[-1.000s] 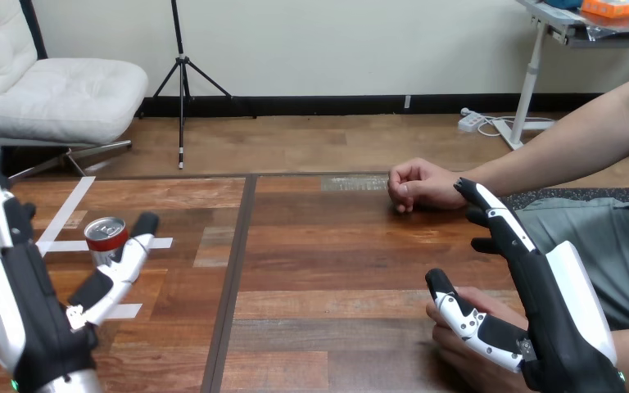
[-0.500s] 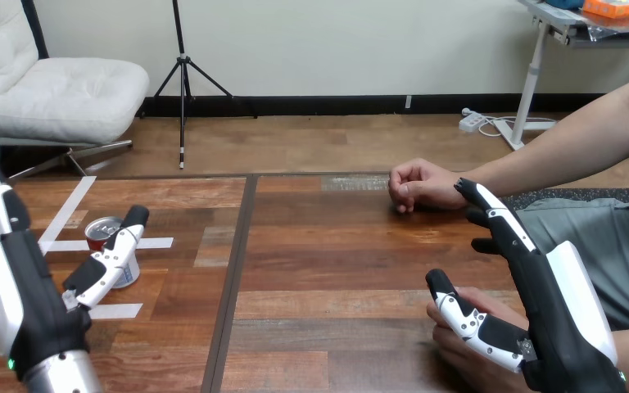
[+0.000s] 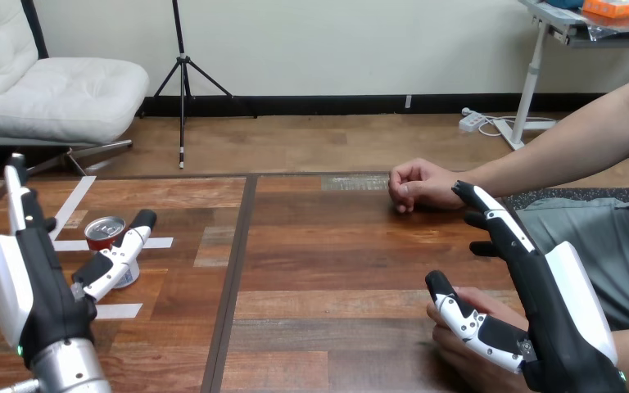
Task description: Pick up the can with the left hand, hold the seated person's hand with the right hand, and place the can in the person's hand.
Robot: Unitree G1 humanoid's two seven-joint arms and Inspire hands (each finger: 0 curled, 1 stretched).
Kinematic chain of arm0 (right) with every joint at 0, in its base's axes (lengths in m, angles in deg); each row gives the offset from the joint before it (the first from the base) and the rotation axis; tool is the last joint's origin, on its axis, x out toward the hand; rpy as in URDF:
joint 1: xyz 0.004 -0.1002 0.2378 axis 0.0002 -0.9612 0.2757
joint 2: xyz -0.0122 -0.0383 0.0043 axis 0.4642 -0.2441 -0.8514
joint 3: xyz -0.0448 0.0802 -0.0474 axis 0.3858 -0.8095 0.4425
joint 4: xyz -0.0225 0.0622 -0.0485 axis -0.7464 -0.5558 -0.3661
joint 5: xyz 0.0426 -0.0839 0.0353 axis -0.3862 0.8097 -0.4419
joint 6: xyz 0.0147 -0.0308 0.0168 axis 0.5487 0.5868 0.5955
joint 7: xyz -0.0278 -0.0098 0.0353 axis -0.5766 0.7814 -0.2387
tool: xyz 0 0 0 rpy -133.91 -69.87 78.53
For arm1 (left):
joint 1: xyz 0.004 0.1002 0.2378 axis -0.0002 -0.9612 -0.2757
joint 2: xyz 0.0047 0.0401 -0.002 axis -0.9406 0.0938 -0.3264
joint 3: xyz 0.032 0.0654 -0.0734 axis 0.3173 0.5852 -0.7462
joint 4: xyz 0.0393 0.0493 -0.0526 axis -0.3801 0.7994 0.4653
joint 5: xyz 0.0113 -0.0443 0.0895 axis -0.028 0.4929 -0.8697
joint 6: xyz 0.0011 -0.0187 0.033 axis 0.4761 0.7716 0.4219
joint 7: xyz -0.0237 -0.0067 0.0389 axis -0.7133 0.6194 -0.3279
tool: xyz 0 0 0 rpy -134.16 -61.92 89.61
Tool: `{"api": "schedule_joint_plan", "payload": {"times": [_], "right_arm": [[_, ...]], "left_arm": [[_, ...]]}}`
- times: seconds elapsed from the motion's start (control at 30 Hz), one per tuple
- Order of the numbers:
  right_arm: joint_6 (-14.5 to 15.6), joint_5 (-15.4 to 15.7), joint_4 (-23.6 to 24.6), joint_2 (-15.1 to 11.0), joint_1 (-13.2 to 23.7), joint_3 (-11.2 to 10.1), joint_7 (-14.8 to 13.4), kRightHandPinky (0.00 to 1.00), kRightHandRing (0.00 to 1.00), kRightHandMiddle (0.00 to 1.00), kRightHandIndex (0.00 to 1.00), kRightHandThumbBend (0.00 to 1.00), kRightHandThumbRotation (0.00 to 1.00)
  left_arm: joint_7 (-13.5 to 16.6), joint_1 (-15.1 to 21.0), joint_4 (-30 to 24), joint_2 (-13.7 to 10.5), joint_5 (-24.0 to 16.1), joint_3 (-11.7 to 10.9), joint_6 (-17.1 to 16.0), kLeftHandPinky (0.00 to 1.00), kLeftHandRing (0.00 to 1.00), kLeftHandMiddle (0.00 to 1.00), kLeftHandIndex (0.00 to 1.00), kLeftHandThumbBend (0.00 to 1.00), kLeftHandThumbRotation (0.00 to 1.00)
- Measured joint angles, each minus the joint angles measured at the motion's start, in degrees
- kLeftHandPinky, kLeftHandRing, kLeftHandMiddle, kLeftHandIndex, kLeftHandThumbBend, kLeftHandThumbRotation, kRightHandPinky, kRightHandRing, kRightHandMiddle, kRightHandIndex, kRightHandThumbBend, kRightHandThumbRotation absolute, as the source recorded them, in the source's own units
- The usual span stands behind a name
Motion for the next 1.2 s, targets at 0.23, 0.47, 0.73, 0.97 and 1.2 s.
{"api": "schedule_joint_plan", "payload": {"times": [0.23, 0.47, 0.73, 0.97, 1.2], "right_arm": [[0.5, 0.1, 0.0, -0.2, 0.0, -0.1, 0.3, 0.79, 0.89, 0.93, 0.91, 0.33, 0.00], [0.8, 0.1, 0.0, -0.6, 0.0, -0.2, 0.4, 0.79, 0.89, 0.93, 0.91, 0.32, 0.00], [0.9, 0.1, 0.0, -1.4, 0.1, -0.2, 0.4, 0.78, 0.88, 0.93, 0.91, 0.32, 0.00], [0.9, 0.0, 0.0, -1.7, 0.3, -0.2, 0.4, 0.78, 0.88, 0.93, 0.91, 0.33, 0.00], [0.9, 0.0, 0.0, -1.7, 0.3, -0.2, 0.4, 0.78, 0.88, 0.93, 0.91, 0.33, 0.00]], "left_arm": [[-5.8, 1.3, 0.7, -3.3, 0.4, -0.1, 2.9, 0.72, 0.87, 0.91, 0.92, 0.81, 0.14], [-12.0, 2.3, 0.5, -7.3, 0.1, 0.0, 7.1, 0.69, 0.83, 0.88, 0.89, 0.85, 0.05], [-16.0, 3.6, -1.2, -9.7, -0.3, 0.0, 12.2, 0.67, 0.81, 0.86, 0.88, 0.88, 0.02], [-18.3, 5.4, -3.7, -10.2, -1.9, 0.2, 18.5, 0.67, 0.81, 0.86, 0.88, 0.86, 0.03], [-19.2, 7.1, -4.9, -10.4, -2.9, 1.1, 21.3, 0.68, 0.83, 0.87, 0.89, 0.84, 0.03]]}}
